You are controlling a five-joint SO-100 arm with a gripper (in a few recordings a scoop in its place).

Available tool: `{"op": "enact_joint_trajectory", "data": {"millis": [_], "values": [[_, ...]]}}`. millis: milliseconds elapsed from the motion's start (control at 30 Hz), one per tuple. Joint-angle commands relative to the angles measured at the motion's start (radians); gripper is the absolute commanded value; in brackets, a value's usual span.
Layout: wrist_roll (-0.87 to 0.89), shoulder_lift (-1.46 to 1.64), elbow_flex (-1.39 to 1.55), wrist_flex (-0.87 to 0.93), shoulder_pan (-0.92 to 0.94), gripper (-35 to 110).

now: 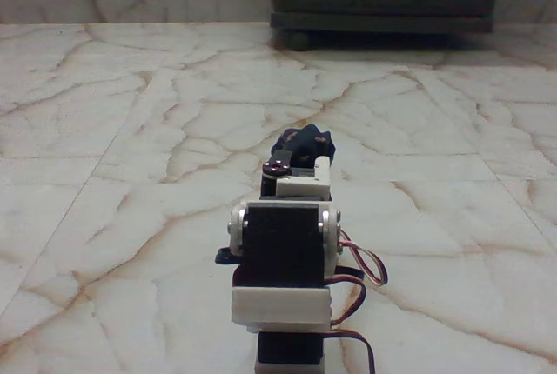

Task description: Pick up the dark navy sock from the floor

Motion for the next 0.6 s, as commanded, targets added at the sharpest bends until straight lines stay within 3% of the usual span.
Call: {"op": "enact_joint_trajectory", "data": {"millis": [0,567], "values": [[-0.006,0.029,-0.002,-0.005,0.002,0],[-0.003,0.026,-0.002,0.006,-0.009,0]]}}
